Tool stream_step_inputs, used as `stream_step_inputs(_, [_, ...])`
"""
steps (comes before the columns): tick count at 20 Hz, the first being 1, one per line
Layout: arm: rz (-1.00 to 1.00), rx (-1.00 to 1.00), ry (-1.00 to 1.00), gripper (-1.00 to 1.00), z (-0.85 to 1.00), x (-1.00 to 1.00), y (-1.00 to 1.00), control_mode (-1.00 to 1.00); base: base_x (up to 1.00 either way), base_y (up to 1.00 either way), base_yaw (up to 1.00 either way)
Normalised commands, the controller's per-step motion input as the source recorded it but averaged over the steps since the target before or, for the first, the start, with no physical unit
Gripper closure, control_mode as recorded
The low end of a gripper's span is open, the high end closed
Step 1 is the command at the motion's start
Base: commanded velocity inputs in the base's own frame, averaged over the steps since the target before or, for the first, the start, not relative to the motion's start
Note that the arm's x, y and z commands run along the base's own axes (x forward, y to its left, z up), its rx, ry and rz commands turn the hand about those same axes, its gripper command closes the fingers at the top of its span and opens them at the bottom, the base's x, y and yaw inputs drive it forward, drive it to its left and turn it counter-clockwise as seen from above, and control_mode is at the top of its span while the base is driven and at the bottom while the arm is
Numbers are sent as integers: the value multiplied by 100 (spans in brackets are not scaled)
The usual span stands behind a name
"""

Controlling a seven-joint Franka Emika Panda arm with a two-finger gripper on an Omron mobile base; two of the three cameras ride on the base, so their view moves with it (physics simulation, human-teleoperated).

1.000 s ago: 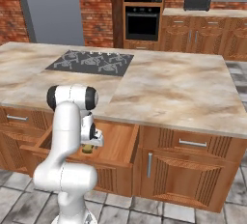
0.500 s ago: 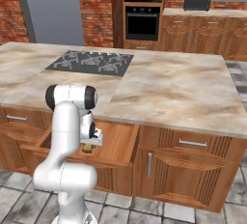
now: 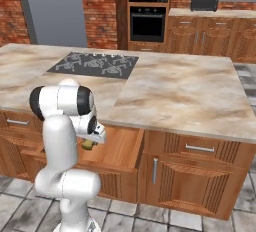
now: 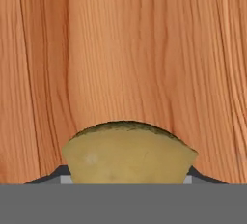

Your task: Restock the sink supplies by placing the sponge and soap dispenser on the counter and next to the sink. Make sure the soap dispenser is upright.

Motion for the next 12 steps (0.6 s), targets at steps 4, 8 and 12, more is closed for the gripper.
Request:
stream_step_inputs(4, [-15, 3, 0, 100, 100, -16, -19, -100, 0, 0, 0])
stream_step_inputs(8, [-16, 1, 0, 100, 100, -18, -26, -100, 0, 0, 0])
stream_step_inputs(12, [-19, 0, 0, 100, 100, -31, -37, -100, 0, 0, 0])
